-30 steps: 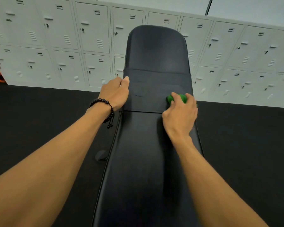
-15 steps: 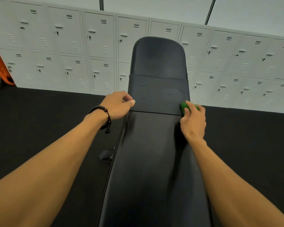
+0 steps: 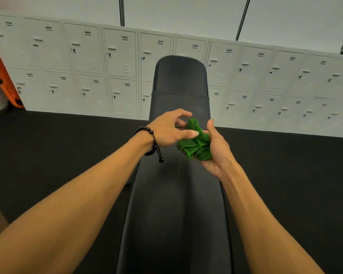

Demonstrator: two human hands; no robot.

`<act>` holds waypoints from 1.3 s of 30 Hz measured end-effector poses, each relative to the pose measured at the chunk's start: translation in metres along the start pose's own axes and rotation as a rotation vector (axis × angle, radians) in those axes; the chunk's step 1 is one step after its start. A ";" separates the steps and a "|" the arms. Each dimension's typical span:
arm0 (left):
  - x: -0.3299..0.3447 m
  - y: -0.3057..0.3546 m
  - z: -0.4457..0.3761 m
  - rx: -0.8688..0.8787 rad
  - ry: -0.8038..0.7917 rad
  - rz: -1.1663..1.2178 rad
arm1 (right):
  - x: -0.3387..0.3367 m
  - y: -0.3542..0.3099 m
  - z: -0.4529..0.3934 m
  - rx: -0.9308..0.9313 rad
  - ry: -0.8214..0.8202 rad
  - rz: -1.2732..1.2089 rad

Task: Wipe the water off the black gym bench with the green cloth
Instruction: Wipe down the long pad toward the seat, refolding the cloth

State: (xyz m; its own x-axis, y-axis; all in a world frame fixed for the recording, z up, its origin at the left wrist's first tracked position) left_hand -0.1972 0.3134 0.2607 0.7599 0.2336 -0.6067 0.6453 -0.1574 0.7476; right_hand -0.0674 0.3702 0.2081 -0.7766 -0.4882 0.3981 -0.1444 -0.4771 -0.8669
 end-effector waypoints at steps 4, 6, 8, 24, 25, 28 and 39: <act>0.004 0.003 0.023 -0.123 0.139 -0.007 | 0.010 0.015 0.046 0.107 -0.235 -0.092; 0.007 0.007 0.039 -0.186 0.248 -0.020 | 0.007 0.021 0.061 0.110 -0.184 -0.121; 0.011 0.019 0.053 -0.188 0.292 -0.047 | 0.007 0.024 0.072 0.106 -0.090 -0.100; 0.018 0.059 0.116 -0.300 0.270 0.770 | -0.019 0.027 0.137 0.055 0.014 0.148; 0.019 0.059 0.116 -0.321 0.295 0.863 | -0.021 0.027 0.134 0.063 0.002 0.070; 0.023 0.054 0.114 -0.364 0.313 1.002 | -0.017 0.025 0.128 0.063 -0.103 -0.075; 0.029 0.037 0.106 -0.422 0.244 0.975 | -0.012 -0.015 0.103 -0.197 0.284 0.406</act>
State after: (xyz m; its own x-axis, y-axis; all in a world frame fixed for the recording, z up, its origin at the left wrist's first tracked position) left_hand -0.1432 0.2129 0.2420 0.8639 0.3782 0.3326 -0.3407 -0.0474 0.9390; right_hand 0.0073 0.3085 0.2473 -0.9255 -0.3747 -0.0544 0.1112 -0.1317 -0.9850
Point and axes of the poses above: each hand's wrist, its own z-axis away from the middle knuckle, its own x-axis out of the palm, y = z × x, the point moved 5 cm from there along -z, towards the middle knuckle, and after that the axes turned 9 degrees about x, right-handed, at the moved point
